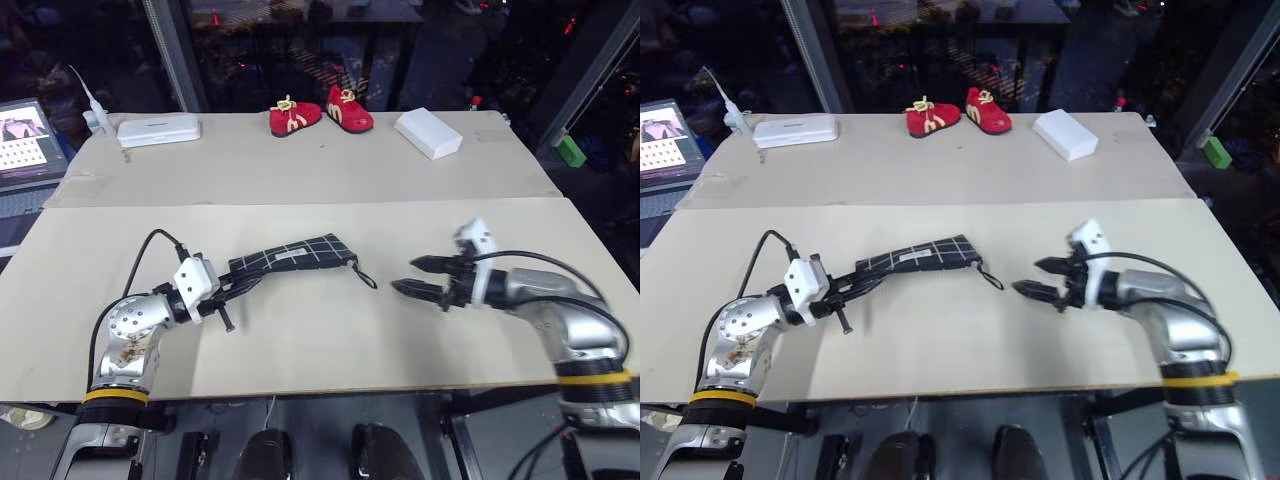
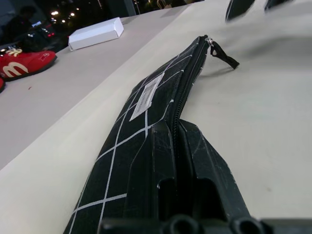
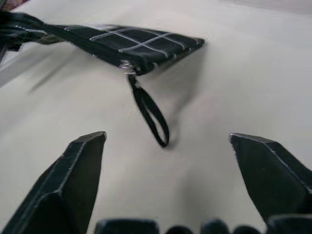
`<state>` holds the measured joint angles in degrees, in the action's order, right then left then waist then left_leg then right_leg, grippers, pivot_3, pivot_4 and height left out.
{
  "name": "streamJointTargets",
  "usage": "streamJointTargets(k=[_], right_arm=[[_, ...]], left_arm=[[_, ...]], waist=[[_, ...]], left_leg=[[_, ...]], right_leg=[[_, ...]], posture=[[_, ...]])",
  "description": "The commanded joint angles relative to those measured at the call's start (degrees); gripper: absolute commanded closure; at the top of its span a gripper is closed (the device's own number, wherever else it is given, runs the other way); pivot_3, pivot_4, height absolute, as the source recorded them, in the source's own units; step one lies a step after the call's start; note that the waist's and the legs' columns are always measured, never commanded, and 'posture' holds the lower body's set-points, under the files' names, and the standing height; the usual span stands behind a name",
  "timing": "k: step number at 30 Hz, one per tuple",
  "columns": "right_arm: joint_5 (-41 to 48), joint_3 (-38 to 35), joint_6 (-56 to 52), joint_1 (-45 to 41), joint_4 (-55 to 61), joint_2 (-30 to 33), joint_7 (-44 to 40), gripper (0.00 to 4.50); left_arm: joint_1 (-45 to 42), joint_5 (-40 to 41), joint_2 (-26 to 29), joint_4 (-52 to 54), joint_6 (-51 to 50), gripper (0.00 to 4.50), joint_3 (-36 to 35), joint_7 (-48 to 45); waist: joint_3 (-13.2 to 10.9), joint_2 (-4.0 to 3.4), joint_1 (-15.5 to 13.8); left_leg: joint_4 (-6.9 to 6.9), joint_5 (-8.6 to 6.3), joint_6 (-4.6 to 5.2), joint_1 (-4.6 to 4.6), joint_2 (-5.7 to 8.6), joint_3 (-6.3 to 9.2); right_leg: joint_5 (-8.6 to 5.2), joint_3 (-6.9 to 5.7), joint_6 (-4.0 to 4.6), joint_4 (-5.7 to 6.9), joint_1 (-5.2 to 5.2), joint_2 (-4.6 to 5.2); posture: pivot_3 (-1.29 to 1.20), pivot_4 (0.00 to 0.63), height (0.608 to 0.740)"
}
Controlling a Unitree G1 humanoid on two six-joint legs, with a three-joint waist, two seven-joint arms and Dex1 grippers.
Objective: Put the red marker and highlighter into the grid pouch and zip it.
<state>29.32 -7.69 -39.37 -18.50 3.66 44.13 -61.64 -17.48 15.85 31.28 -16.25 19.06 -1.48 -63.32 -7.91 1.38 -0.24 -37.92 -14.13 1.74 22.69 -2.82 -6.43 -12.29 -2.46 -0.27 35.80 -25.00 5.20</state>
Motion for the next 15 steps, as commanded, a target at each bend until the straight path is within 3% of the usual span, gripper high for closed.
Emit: streamJointTargets(k=[1,6,10,15], right_arm=[[2.5,-4.9,1.9,3.4,2.9,2.8,-2.6,0.01],[3.2,-6.1,2.1,6.6,4.9,2.2,-1.1,0.01],[1.6,-4.3,2.8,7.6,5.4,-0.4,1.9,0.00],[0.7,-3.0,3.7,7.7,4.0,-1.0,2.8,0.00]], left_arm=[[-2.9,-0.3,-1.1,-0.6,3.1,4.50,2.2,-2.4],[-6.3,-3.6,-2.7,-5.4,6.8,4.50,5.2,-2.7],[-6.6,-2.9,-4.2,-5.9,4.9,3.07,6.2,-2.6],[-4.4,4.3,-4.1,3.6,-10.1,1.19,4.2,-1.0]], waist=[[0.0,0.00,-0.2],[0.0,0.03,0.0],[0.0,0.04,0.2],[0.0,0.04,0.1]], left_leg=[[0.00,0.00,0.00,-0.02,0.00,-0.02],[-0.04,0.00,-0.01,-0.39,-0.01,0.00],[-0.04,-0.02,0.02,-0.49,-0.01,0.13],[-0.04,-0.05,0.08,-0.42,0.00,0.22]], right_leg=[[0.00,0.00,0.00,-0.02,0.02,0.00],[-0.01,0.08,-0.01,-0.02,0.37,-0.04],[-0.02,0.10,-0.03,-0.07,0.53,-0.03],[-0.04,0.09,-0.07,-0.09,0.50,0.00]], posture=[[0.00,0.150,0.740],[0.00,0.150,0.740],[0.00,0.150,0.740],[0.00,0.150,0.740]])
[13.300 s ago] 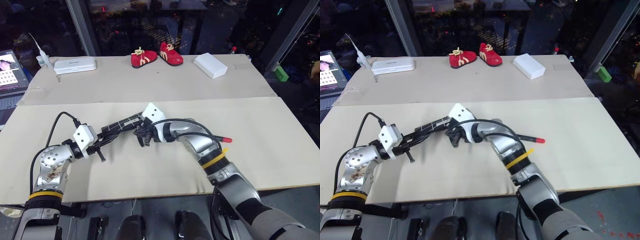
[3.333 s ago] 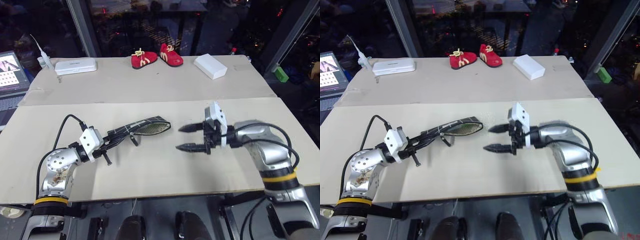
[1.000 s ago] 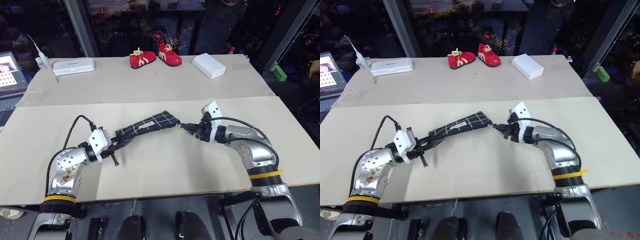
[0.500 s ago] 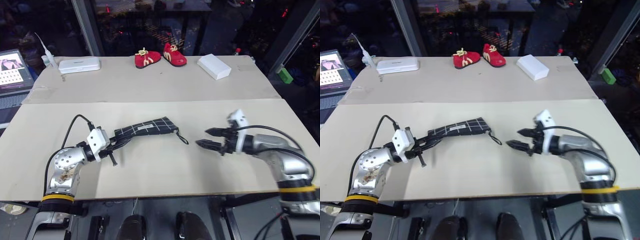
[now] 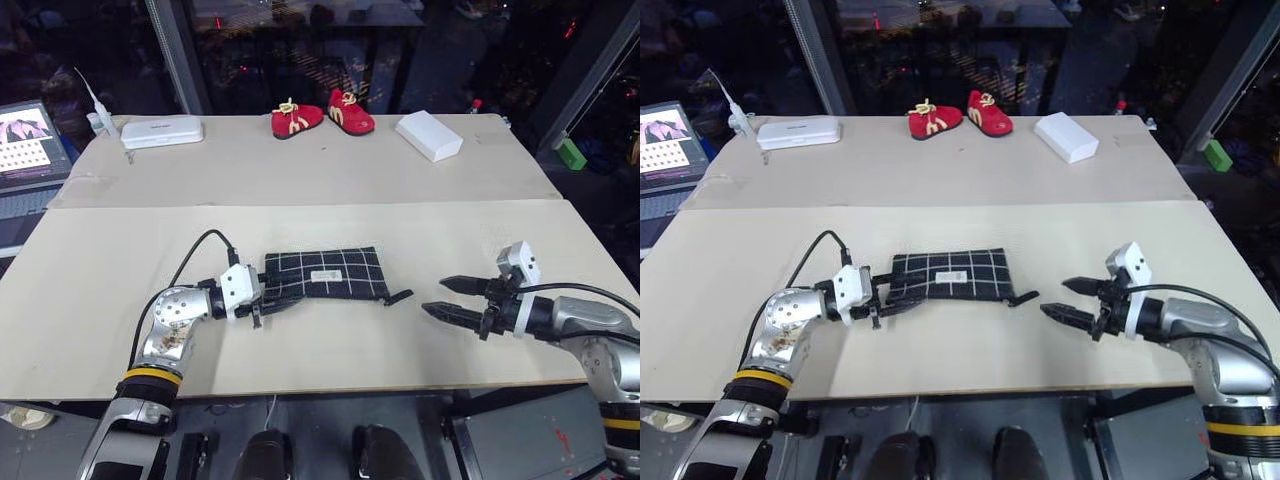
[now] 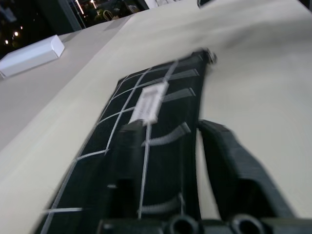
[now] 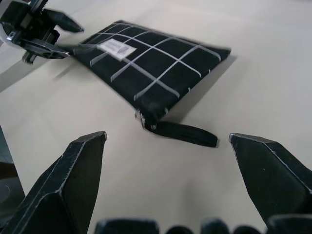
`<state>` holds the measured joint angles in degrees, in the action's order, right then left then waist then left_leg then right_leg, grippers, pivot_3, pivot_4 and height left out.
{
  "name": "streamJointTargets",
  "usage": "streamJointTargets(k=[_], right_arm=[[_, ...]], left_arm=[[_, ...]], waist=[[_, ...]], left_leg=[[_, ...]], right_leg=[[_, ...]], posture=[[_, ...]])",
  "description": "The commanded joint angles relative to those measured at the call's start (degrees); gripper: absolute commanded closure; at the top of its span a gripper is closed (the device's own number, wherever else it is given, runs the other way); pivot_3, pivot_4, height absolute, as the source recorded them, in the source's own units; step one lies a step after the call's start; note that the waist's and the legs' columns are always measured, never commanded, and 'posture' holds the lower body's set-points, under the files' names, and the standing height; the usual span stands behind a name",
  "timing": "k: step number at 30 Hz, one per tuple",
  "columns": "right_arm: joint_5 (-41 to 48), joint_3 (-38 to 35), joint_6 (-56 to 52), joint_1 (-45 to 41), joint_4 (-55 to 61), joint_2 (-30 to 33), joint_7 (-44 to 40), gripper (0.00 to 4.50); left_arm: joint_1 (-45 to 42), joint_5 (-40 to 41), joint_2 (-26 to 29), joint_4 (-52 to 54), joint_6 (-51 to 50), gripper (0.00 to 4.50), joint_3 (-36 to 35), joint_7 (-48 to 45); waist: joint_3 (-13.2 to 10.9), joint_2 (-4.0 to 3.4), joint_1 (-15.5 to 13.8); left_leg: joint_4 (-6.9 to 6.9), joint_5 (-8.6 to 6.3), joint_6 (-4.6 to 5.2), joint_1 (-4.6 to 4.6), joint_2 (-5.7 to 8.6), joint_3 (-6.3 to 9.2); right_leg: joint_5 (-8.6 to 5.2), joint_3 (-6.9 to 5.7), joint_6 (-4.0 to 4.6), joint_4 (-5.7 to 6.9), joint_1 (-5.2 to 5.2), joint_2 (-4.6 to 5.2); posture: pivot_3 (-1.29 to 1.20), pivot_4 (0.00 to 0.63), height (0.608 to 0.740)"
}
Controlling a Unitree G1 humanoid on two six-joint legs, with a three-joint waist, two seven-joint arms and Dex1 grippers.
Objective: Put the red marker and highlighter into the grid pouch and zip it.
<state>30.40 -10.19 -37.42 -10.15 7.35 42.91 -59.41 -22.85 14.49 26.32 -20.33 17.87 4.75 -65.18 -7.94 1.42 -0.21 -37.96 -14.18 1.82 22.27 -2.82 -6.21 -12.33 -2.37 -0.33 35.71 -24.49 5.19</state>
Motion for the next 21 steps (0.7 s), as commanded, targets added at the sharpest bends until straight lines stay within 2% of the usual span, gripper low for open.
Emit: streamJointTargets(k=[1,6,12,17,21], right_arm=[[-0.5,-0.3,2.1,-0.9,-0.1,0.2,0.7,0.00],[-1.2,0.3,3.7,-2.0,-2.9,0.2,0.4,0.00],[-1.6,-0.9,7.6,-3.7,-7.5,-1.3,1.0,0.00],[-0.6,-1.6,8.2,-5.9,-10.9,-3.2,1.1,0.00],[-2.0,-0.3,9.6,-7.6,-13.0,-3.7,0.5,0.00]], left_arm=[[1.8,7.2,1.6,9.9,-12.3,0.84,-2.3,0.7],[5.5,13.6,5.7,17.5,-28.2,0.84,-7.9,5.4],[10.5,16.4,9.1,21.4,-43.6,0.84,-18.8,20.1],[14.1,17.4,9.7,21.6,-44.2,0.84,-26.4,23.5],[15.1,17.8,9.4,21.4,-44.2,0.84,-28.4,24.7]], waist=[[0.0,0.00,0.1],[0.0,0.00,0.4],[0.0,0.01,0.9],[0.0,0.02,0.9],[0.0,0.02,0.8]], left_leg=[[0.00,0.00,0.00,-0.01,0.00,0.03],[-0.01,0.00,0.00,-0.14,-0.02,0.06],[-0.01,0.00,0.00,-0.17,-0.03,0.10],[0.00,-0.01,0.00,-0.17,-0.03,0.09],[0.00,-0.01,0.00,-0.18,-0.03,0.08]], right_leg=[[0.00,0.02,0.00,0.01,0.00,0.00],[-0.03,0.04,-0.04,0.04,0.08,-0.03],[-0.10,0.06,-0.16,0.04,0.11,0.01],[-0.03,0.05,-0.04,0.04,0.10,0.01],[-0.03,0.04,-0.02,0.03,0.12,0.04]], posture=[[0.00,0.150,0.740],[0.00,0.150,0.740],[0.00,0.150,0.740],[0.00,0.150,0.740],[0.00,0.150,0.740]])
